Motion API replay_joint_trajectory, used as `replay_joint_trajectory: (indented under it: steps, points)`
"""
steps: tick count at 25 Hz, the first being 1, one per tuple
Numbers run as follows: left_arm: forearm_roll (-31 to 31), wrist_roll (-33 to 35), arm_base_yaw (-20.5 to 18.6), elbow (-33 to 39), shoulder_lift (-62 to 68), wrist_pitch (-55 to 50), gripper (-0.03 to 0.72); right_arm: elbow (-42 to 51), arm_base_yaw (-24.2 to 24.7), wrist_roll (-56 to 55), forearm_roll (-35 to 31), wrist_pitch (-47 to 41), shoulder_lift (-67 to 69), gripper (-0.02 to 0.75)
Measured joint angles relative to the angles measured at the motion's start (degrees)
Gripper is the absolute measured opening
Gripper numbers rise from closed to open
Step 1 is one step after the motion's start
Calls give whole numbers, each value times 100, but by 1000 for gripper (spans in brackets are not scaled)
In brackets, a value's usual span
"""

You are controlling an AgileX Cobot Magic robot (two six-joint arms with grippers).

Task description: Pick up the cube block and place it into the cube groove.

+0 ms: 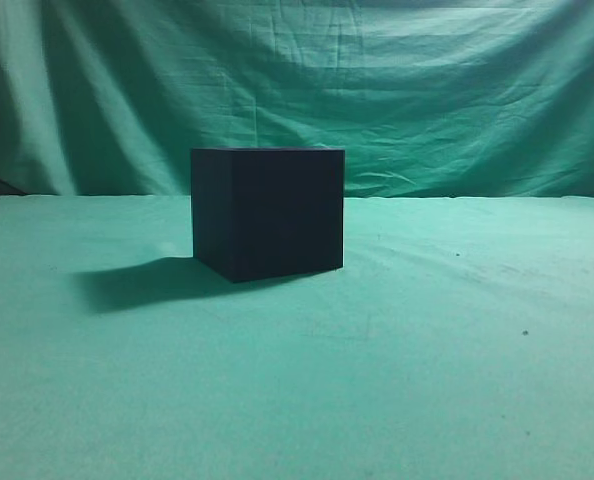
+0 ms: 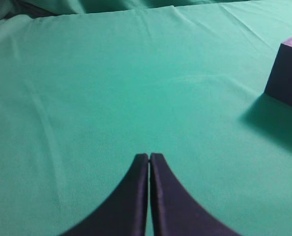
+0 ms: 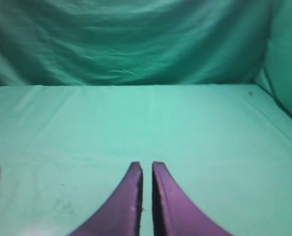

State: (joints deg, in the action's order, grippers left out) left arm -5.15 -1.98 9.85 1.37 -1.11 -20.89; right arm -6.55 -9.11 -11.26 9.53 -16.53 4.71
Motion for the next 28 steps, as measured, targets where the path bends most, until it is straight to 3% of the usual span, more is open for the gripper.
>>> replay_joint_trajectory:
  steps: [7,12,28]
  points:
    - [0,0,0,0,0,0,0,799,550,-11,-327,-86,-523,48]
    - [0,0,0,0,0,0,0,808,561,-11,-360,-516,-523,48]
    - [0,0,0,0,0,0,0,822,561,-11,-373,-562,-523,48]
